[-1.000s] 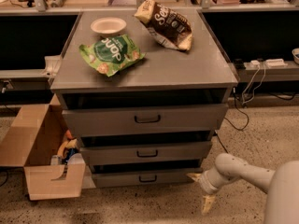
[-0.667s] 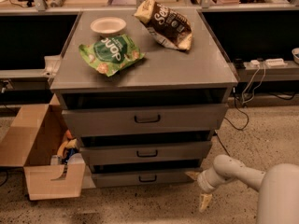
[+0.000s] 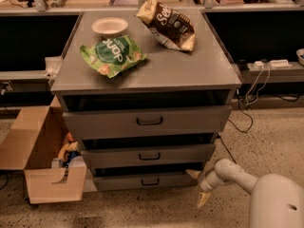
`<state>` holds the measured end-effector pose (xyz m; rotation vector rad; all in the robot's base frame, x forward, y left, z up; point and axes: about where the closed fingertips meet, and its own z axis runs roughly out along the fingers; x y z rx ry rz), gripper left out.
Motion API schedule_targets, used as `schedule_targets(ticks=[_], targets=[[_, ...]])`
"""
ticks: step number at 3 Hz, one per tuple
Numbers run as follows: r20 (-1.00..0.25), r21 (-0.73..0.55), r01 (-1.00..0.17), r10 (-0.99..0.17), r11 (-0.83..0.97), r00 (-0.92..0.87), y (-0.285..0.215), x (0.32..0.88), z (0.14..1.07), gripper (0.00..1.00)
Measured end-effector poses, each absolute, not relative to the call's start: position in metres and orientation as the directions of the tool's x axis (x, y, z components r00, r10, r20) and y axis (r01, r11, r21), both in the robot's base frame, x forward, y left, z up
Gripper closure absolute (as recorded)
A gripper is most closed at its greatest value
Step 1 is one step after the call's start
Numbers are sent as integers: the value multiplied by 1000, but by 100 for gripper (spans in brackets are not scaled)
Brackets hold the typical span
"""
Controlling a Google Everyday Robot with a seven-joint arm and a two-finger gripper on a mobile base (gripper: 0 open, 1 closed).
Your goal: Open bottom drawer
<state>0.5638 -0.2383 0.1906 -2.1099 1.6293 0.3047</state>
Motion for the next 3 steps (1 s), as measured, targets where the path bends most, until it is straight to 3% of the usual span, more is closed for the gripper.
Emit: schedule_targets(ticks=[2,3], targets=[[-406,-254,-951,-873,-177,271,-226,594,163,0],[-391,-241,-947,-872,-211,294,-209,595,156,18]])
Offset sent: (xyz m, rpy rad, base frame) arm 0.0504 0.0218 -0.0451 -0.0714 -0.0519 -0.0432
